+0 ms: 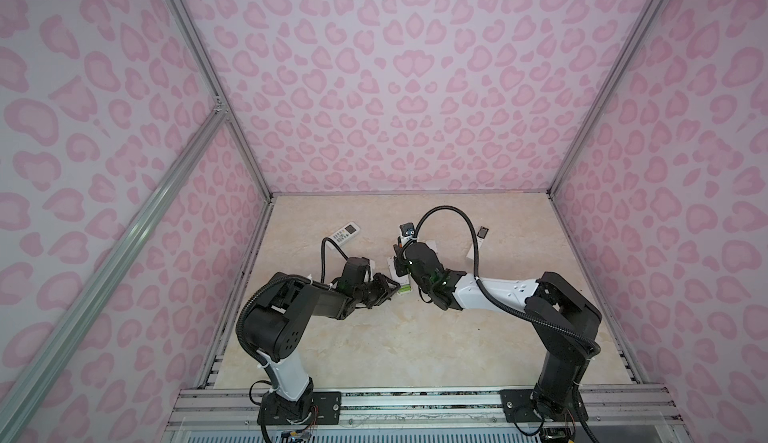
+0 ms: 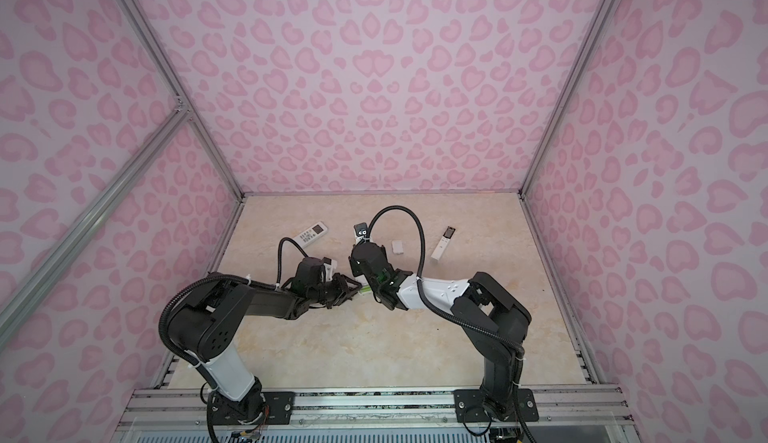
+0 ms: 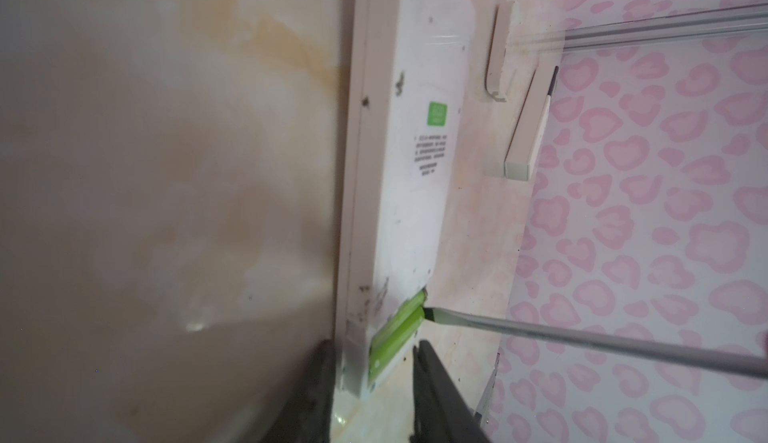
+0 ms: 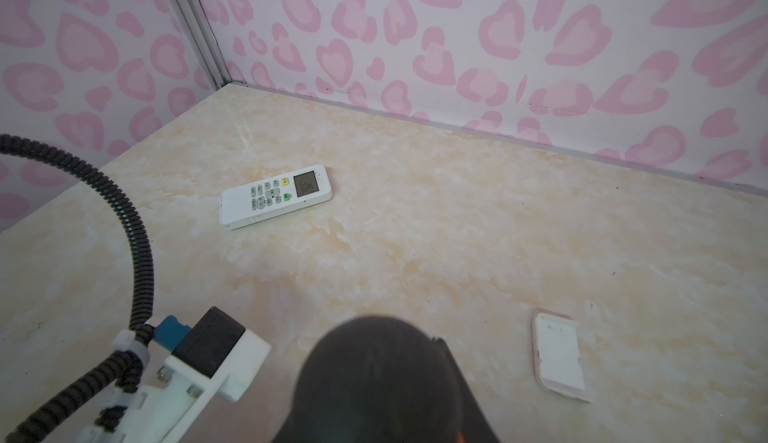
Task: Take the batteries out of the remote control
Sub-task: 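Insert the screwdriver tip beside the green batteries with the right gripper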
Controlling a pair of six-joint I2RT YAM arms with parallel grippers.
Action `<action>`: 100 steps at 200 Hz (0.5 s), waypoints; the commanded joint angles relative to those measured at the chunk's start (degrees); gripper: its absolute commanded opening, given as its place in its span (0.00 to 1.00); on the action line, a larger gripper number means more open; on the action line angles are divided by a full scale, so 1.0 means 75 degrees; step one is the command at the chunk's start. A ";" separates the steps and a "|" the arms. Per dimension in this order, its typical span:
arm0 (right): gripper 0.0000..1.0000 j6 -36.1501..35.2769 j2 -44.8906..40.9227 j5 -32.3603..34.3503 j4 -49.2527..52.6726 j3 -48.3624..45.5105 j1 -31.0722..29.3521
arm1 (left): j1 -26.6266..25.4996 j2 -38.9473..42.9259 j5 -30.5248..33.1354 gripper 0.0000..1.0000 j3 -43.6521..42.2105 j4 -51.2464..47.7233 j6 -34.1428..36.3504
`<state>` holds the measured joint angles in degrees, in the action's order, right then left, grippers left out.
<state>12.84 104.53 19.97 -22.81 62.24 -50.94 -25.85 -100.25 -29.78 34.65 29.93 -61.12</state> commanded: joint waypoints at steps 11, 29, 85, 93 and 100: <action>0.00 -0.0329 0.0149 0.0435 0.0019 -0.0104 -0.0107 | 0.0110 0.0171 -0.0202 0.35 0.0125 -0.0401 0.0222; 0.00 -0.0393 0.0191 0.0532 -0.0217 -0.0192 -0.0186 | 0.0115 0.0142 -0.0190 0.35 0.0077 -0.0429 0.0248; 0.00 -0.0681 0.0345 0.0727 -0.0585 -0.0158 -0.0380 | 0.0101 0.0053 -0.0091 0.24 -0.0104 -0.0302 0.0323; 0.00 -0.0567 0.0325 0.0707 -0.0657 -0.0186 -0.0378 | 0.0100 0.0059 -0.0075 0.23 -0.0131 -0.0273 0.0290; 0.00 -0.0452 0.0307 0.0669 -0.0716 -0.0218 -0.0377 | 0.0095 0.0068 -0.0072 0.22 -0.0146 -0.0243 0.0286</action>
<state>7.77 106.39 24.60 -28.86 61.28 -53.65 -25.04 -99.61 -30.61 34.06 26.89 -59.64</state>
